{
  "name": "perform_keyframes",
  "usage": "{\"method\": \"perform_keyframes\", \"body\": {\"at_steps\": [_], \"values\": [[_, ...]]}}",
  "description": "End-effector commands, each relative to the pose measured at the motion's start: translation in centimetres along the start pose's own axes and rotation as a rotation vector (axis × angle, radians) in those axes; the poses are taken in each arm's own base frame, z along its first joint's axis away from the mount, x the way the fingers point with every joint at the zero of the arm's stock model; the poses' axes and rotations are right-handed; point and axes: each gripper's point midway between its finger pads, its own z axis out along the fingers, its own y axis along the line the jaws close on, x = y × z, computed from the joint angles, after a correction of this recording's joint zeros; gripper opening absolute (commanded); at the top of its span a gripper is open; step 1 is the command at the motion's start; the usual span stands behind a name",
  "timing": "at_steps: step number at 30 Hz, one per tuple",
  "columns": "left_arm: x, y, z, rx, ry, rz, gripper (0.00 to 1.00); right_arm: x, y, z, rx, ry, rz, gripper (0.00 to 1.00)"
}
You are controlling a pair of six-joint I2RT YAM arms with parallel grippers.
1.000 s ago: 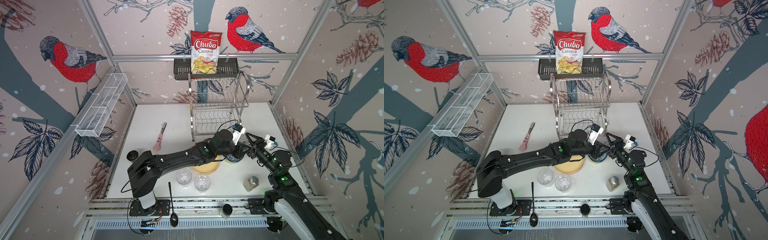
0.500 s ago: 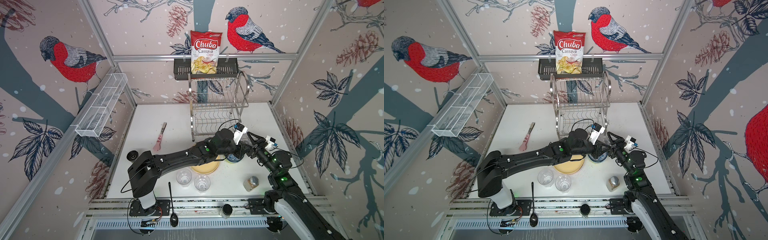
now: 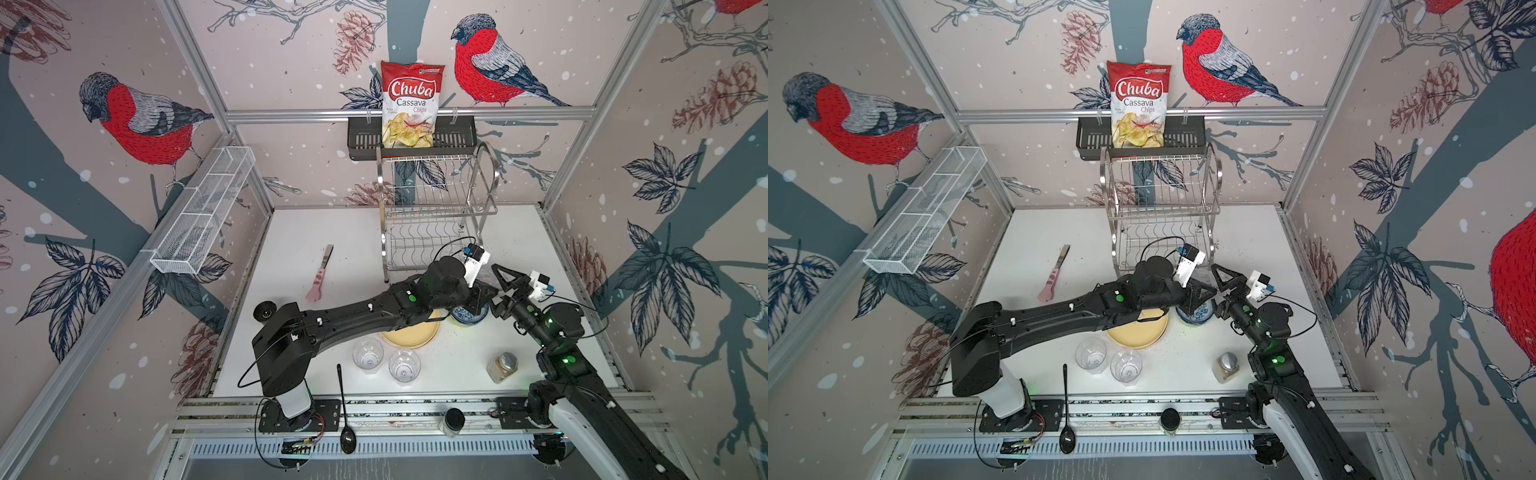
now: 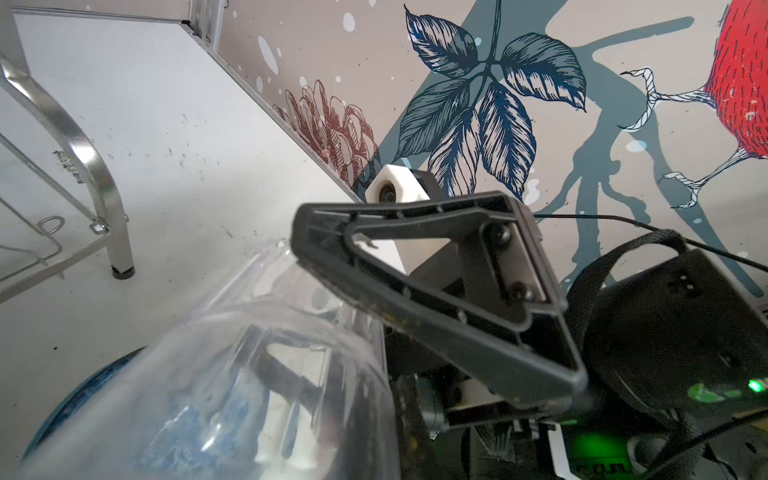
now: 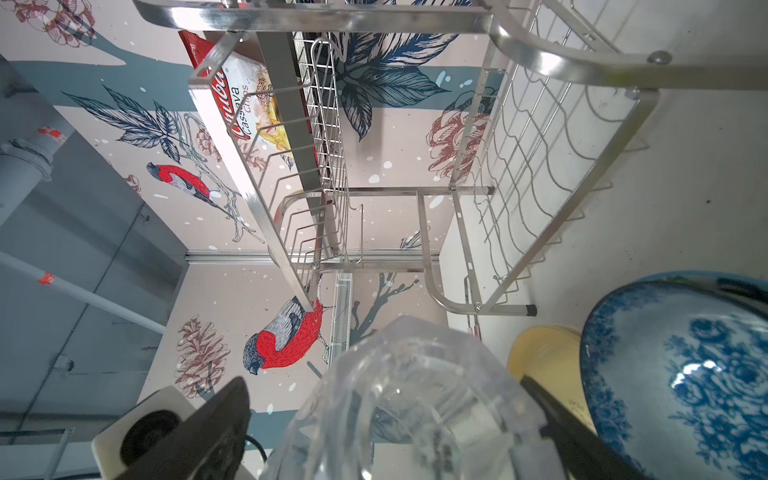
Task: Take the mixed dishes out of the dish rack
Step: 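Close the left gripper on the glass while the right gripper holds it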
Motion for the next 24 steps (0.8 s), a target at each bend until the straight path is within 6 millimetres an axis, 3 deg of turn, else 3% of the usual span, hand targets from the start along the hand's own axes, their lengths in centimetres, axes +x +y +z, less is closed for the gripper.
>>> {"method": "perform_keyframes", "body": {"at_steps": [1,16,24], "values": [[-0.4,-0.1,-0.5,-0.011,-0.007,0.016,0.0,-0.1,0.5,0.0,-0.017,-0.007,-0.028,0.99],[0.1,0.7,-4.3,-0.129,0.054,0.031,0.0,-0.4,-0.9,-0.2,0.014,-0.022,-0.004,0.99],[1.5,2.2,-8.0,-0.24,0.093,0.021,0.0,-0.6,-1.5,-0.7,0.018,-0.038,0.002,1.0]]}}
